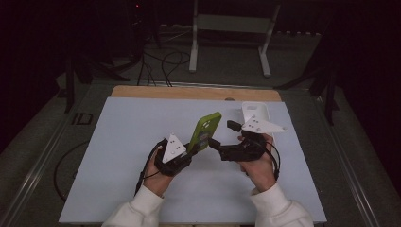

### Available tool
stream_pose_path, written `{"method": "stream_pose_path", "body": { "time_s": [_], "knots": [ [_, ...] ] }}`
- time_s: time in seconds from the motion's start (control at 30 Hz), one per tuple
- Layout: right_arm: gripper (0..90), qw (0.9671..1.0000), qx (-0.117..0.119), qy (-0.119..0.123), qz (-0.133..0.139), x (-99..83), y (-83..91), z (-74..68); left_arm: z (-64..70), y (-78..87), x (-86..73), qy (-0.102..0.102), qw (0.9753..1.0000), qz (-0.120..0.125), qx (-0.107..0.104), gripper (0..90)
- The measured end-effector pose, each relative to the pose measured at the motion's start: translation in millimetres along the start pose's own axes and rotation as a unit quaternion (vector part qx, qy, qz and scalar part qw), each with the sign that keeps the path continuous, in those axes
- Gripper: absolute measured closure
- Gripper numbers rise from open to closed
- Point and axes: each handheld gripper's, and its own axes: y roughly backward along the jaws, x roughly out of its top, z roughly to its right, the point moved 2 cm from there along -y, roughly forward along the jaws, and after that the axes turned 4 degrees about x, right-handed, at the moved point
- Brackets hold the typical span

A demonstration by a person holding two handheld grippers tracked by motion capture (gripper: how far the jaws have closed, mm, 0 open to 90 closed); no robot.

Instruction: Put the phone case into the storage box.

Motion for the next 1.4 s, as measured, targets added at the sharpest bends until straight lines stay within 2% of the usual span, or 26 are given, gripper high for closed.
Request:
{"method": "stream_pose_path", "body": {
  "time_s": [0.27, 0.4, 0.77, 0.97, 1.2, 1.4],
  "knots": [
    [8.7, 1.0, -0.001, -0.006, 0.003, 0.9, -5.2, -1.6, 2.8, -2.4, -2.0, 0.0, 0.9999, -0.004, 0.01, 77.3],
    [8.7, 1.0, -0.001, -0.001, 0.004, 1.6, -8.1, -3.9, 4.2, -4.1, -3.2, -0.002, 0.9999, -0.008, 0.01, 77.3],
    [8.7, 0.9997, -0.008, -0.019, 0.012, 5.8, -15.7, -5.0, 11.3, -6.8, -5.1, -0.006, 0.9999, -0.009, 0.01, 77.3],
    [11.2, 0.9995, -0.011, -0.026, 0.01, 6.8, -19.6, -4.7, 16.9, -7.9, -6.2, -0.014, 0.9998, -0.013, 0.004, 77.3],
    [13.1, 0.9993, 0.001, -0.024, 0.03, 8.2, -20.1, -7.1, 24.7, -8.0, -7.3, -0.01, 0.9999, -0.006, -0.01, 77.2],
    [14.0, 0.9991, 0.0, -0.019, 0.037, 8.6, -20.7, -10.0, 27.8, -10.3, -7.9, -0.002, 0.9997, -0.005, -0.022, 77.2]
  ]
}}
